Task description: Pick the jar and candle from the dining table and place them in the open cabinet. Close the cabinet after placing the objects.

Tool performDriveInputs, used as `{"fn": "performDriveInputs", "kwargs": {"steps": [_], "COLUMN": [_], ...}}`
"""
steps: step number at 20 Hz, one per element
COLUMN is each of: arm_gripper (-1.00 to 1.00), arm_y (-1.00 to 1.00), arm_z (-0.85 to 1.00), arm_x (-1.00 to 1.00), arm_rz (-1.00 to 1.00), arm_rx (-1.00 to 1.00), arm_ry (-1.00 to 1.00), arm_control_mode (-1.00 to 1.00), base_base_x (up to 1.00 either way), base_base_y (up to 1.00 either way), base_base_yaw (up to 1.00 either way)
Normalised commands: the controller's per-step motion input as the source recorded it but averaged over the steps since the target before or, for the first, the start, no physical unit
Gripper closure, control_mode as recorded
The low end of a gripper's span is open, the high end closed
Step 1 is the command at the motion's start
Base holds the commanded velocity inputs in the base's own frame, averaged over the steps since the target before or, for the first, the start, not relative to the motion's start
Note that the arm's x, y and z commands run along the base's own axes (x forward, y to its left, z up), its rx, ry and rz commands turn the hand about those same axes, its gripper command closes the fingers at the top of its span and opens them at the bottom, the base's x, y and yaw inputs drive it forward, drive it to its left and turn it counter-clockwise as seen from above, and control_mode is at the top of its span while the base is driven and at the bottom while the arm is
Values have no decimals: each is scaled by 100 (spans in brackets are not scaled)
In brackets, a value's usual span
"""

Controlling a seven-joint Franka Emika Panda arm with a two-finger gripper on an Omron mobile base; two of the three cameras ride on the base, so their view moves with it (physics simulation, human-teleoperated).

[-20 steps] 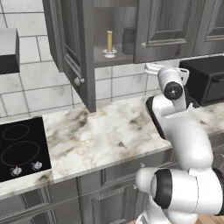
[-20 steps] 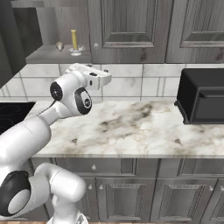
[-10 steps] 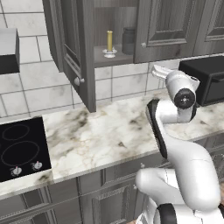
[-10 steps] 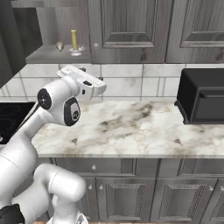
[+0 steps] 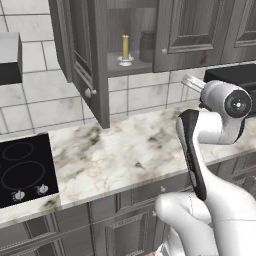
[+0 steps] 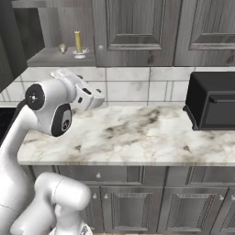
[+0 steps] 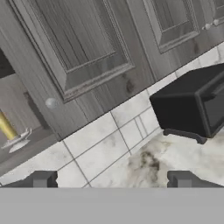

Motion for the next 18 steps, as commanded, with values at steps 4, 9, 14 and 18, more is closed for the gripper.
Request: {"fn": "performDriveInputs", "kwargs": {"steps": [4,9,14,18], "arm_gripper": [-100,-100,-100,-100], "arm_y": [50,52,45,42], "arm_z": [-33,-4,0,1], "arm_x": [-61,-75,-76,-65], "arm_rz": [21,27,34,26], "arm_rx": [-6,-12,-12,-18], "arm_ry": [3,0,5,8], "arm_control_mode": [-100,-100,-100,-100], "base_base_x": [0,0,0,0], "base_base_y": [0,0,0,0], "base_base_yaw": [0,0,0,0]}}
